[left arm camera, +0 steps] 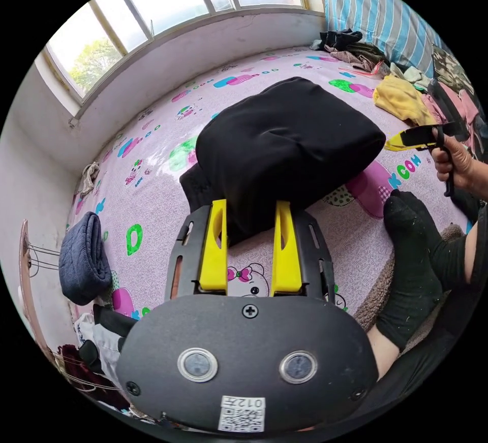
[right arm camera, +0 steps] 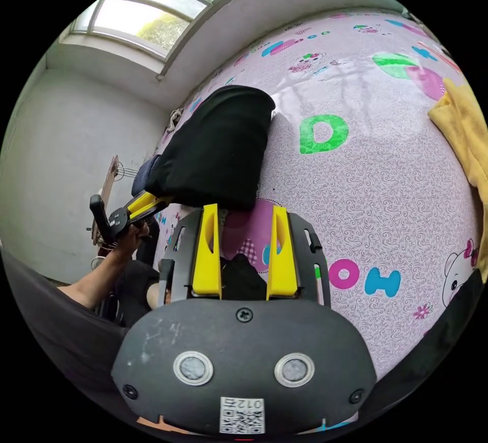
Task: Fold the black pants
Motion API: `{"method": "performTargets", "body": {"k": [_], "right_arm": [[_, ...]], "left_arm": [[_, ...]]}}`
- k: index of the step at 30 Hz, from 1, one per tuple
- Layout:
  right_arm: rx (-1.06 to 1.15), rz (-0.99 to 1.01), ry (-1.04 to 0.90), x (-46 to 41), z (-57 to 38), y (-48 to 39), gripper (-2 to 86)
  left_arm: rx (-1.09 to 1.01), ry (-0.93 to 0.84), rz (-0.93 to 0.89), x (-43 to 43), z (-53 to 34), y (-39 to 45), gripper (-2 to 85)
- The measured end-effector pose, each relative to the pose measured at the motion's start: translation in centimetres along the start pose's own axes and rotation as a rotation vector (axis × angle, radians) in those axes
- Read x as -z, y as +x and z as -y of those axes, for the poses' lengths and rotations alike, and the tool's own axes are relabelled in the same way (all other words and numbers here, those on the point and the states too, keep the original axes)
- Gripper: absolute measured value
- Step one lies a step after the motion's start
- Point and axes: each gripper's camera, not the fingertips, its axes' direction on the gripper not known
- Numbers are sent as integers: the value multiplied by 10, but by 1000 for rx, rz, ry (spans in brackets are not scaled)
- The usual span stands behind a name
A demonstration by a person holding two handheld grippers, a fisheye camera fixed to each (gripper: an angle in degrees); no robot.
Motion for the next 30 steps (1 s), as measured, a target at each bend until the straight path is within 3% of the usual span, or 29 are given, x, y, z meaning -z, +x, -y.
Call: {"method": "performTargets", "body": {"k": [8,13,17,22,30], "right_arm": [[322,-347,-56,-9,14,-193,135],[351,-347,-37,19,20,-264,74],[431,-353,30,63,7,-339,69],[413,-302,-117,29,22,-367,95],[324,-230,-93,83,-20,-366,95]], "left_arm": [[-62,-5,111,4,4,27,93],[-27,33,77,23,13,17,47],[179,233,44,74,12,-33,26],[428,7,-74,-12,-34,-93,15],[702,85,-311,-23,-71,-130,11]]}}
